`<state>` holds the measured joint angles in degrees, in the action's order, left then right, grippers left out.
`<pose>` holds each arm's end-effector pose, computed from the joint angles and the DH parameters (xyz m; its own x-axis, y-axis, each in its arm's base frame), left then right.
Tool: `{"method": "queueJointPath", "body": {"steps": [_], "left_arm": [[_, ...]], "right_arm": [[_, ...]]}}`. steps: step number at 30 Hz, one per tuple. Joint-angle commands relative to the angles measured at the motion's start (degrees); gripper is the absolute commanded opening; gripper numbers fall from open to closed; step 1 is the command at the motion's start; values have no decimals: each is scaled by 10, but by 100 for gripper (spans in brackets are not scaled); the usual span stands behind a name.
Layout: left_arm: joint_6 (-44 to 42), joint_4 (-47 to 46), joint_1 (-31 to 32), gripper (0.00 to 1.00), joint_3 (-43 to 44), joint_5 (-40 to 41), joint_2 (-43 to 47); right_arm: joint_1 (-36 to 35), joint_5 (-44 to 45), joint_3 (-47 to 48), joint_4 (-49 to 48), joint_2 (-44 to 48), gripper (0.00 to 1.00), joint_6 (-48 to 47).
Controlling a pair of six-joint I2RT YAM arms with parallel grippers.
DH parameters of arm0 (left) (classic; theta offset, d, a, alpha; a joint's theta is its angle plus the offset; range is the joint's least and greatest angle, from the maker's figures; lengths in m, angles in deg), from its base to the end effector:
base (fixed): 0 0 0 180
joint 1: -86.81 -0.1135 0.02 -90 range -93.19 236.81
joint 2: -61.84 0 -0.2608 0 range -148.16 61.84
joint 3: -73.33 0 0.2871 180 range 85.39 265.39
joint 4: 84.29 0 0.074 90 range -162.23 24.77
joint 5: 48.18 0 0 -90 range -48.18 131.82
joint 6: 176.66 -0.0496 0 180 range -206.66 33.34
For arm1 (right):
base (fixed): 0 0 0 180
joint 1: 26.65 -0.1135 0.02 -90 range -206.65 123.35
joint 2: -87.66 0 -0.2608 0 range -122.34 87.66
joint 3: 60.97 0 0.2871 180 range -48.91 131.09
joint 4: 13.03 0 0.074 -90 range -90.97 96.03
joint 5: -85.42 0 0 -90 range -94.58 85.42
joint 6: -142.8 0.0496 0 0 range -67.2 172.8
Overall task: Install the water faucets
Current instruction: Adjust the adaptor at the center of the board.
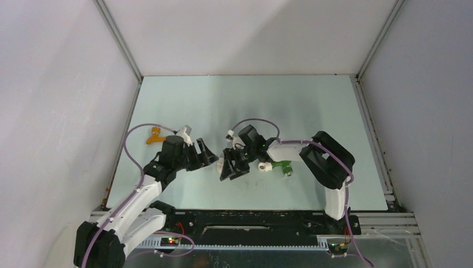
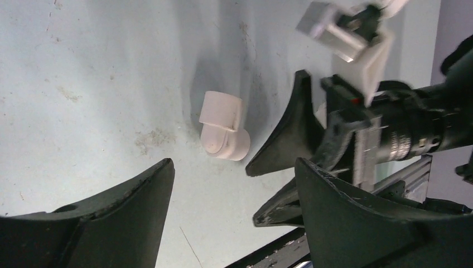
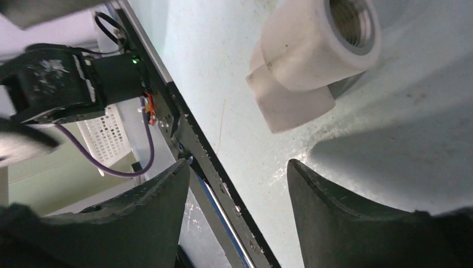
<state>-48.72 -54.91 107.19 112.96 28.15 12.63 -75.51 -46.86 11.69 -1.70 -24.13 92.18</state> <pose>0.2094 -0.0903 0.1863 -0.7788 -0.3480 -0.5219 0.0403 0.8025 -0.5953 0.2446 0.3307 0.0891 -0.9245 -0.3447 -0.1629 -0.3266 0.4954 0.8049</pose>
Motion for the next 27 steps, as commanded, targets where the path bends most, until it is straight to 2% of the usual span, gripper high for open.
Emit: {"method": "queueJointPath", "body": {"steps": [1, 7, 13, 18, 27], "left_arm": [[29, -38, -5, 81, -17, -14, -2], [86, -139, -31, 79, -75, -75, -43], [182, -289, -39, 76, -164, -114, -55], [215, -348, -39, 70, -193, -113, -80], [213, -377, -39, 57, -205, -89, -123]], "right_arm": [[33, 20, -1, -35, 63, 68, 5], [70, 30, -1, -9, 81, 68, -17], [95, 20, 17, -53, 50, 62, -5], [94, 6, 88, -47, -14, 56, -12], [92, -9, 180, -8, -103, 54, -36]]}}
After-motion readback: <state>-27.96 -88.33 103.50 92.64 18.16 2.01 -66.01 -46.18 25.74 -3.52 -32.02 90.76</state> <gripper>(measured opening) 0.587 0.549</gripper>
